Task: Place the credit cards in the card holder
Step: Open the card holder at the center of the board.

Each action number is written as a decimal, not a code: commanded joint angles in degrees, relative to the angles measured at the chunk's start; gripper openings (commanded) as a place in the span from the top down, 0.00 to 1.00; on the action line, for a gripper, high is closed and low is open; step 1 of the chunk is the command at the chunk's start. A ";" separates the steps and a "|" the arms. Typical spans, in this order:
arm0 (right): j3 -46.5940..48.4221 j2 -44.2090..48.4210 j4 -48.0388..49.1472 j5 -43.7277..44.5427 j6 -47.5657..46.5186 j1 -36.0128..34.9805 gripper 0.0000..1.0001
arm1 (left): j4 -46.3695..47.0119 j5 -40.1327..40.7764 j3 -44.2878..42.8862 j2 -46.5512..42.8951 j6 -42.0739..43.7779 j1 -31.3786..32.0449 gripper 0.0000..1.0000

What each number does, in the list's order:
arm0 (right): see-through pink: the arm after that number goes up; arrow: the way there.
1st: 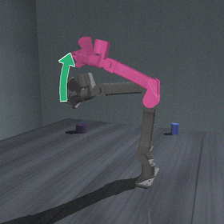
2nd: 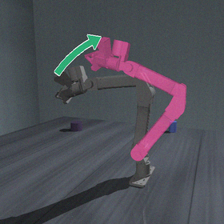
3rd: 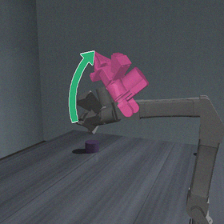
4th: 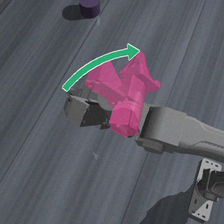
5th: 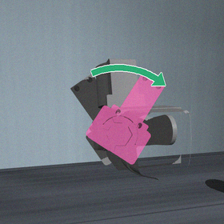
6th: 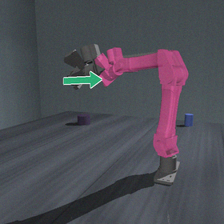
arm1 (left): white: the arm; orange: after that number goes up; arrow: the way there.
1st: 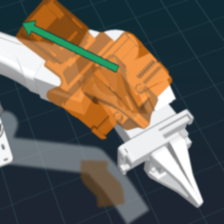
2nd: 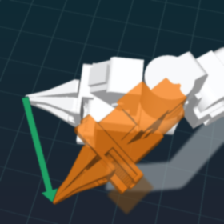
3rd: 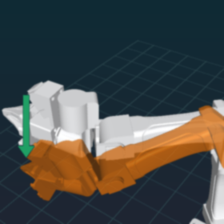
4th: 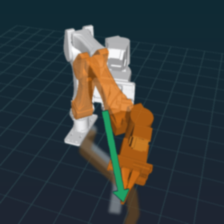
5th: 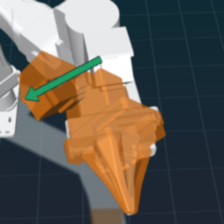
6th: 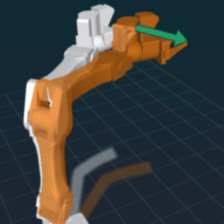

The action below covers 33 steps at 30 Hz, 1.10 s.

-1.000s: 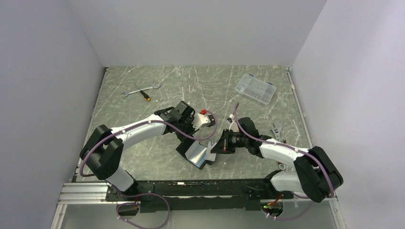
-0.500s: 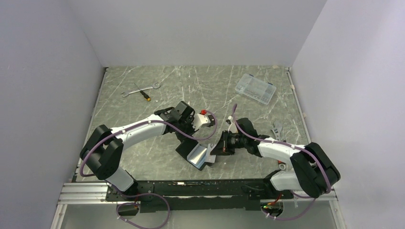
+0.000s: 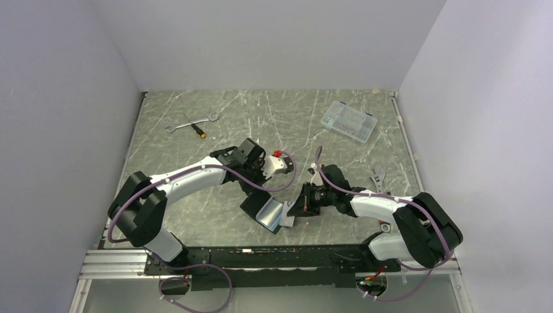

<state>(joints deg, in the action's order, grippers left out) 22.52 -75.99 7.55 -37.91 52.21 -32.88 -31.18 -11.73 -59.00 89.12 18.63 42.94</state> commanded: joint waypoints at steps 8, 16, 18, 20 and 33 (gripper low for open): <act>-2.54 2.20 2.04 2.32 2.37 -0.24 1.00 | -0.63 -2.41 -0.76 -3.00 -0.84 0.11 0.92; 0.34 -0.48 3.07 2.71 2.27 -3.89 1.00 | -0.64 -3.01 -0.85 -3.23 -0.92 0.12 0.93; 2.02 -2.55 3.30 3.16 2.22 -5.74 1.00 | -0.61 -3.19 -0.84 -3.30 -0.89 0.05 0.93; 3.23 -4.61 4.34 3.18 2.36 -7.02 1.00 | -0.75 -3.66 -0.79 -3.40 -0.91 0.06 0.92; 10.06 -7.09 7.39 5.05 0.33 -9.75 1.00 | -5.04 -22.87 -2.22 -1.32 -0.78 -6.46 0.75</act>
<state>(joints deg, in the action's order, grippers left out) 28.95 -81.73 10.72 -34.17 53.87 -41.82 -33.98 -22.74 -59.13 87.24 17.87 39.35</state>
